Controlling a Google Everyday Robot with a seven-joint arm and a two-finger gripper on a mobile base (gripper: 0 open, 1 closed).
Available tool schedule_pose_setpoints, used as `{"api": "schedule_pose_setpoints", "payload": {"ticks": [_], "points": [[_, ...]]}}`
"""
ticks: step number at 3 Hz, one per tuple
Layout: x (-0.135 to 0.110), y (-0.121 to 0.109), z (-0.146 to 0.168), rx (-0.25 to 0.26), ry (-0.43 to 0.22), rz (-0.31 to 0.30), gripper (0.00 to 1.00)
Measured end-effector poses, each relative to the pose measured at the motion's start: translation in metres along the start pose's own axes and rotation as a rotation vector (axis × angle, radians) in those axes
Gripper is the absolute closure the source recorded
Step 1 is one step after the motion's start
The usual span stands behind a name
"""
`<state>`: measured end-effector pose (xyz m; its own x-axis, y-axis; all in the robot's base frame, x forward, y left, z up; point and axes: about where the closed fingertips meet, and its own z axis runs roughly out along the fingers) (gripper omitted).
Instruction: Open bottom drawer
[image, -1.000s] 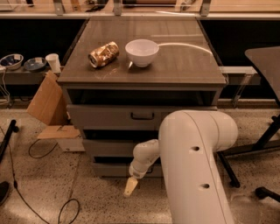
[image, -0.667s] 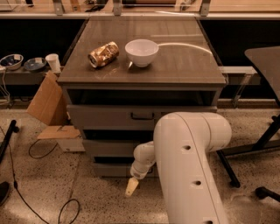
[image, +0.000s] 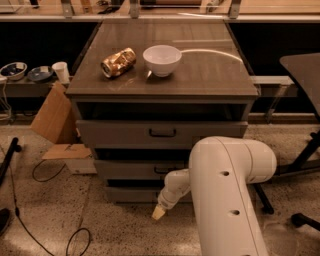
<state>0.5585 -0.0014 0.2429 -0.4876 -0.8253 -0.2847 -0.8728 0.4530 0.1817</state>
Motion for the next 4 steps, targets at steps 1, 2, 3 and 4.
{"api": "schedule_pose_setpoints", "payload": {"ticks": [1,2,3,4], "points": [[0.012,-0.010,0.011,-0.004,-0.081,0.061,0.65],[0.019,-0.025,0.024,-0.012,-0.185,0.112,0.88],[0.018,-0.040,0.033,-0.031,-0.282,0.146,1.00],[0.011,-0.051,0.032,-0.029,-0.360,0.159,1.00]]}}
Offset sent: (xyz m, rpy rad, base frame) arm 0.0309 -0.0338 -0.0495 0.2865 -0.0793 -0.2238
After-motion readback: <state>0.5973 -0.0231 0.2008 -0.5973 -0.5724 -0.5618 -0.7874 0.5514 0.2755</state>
